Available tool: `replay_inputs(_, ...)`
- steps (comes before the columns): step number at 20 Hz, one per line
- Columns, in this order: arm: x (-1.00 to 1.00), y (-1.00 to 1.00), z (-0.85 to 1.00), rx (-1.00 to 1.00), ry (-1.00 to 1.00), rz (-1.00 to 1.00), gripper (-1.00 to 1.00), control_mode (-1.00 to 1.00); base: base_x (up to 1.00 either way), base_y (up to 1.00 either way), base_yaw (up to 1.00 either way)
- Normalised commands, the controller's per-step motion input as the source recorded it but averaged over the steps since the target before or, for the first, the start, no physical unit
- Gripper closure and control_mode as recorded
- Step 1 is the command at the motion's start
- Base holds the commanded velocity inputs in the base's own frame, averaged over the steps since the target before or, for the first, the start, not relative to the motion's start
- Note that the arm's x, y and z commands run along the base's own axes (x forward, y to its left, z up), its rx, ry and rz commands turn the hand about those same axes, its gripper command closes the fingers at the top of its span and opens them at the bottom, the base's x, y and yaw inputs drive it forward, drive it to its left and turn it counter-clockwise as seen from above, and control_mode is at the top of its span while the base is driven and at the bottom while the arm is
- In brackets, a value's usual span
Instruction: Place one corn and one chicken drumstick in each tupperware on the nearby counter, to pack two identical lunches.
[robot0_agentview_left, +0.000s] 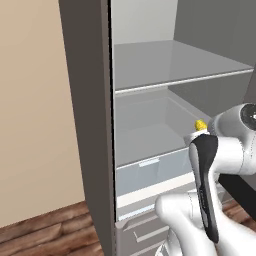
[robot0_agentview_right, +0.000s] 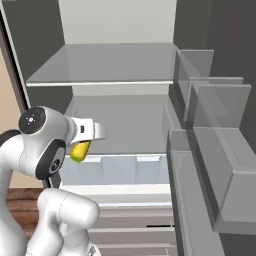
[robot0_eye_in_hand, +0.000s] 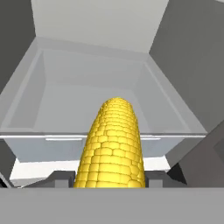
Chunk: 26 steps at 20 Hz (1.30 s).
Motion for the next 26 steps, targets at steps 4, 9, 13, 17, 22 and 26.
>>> replay_inputs(4,0.0,0.0,0.0,0.0,0.0,0.0,1.0,1.0,-0.7,0.18,0.06)
replay_inputs(9,0.0,0.0,0.0,0.0,0.0,0.0,1.0,1.0,-1.0,0.0,0.01)
replay_inputs(13,0.0,0.0,0.0,0.0,0.0,0.0,1.0,1.0,-1.0,0.0,0.0)
replay_inputs(17,0.0,0.0,0.0,0.0,0.0,0.0,1.0,1.0,-1.0,-0.01,0.0)
replay_inputs(22,0.0,0.0,0.0,0.0,0.0,0.0,1.0,1.0,-1.0,-0.06,0.0)
replay_inputs(26,0.0,0.0,0.0,0.0,0.0,0.0,1.0,1.0,-0.94,-0.42,0.0)
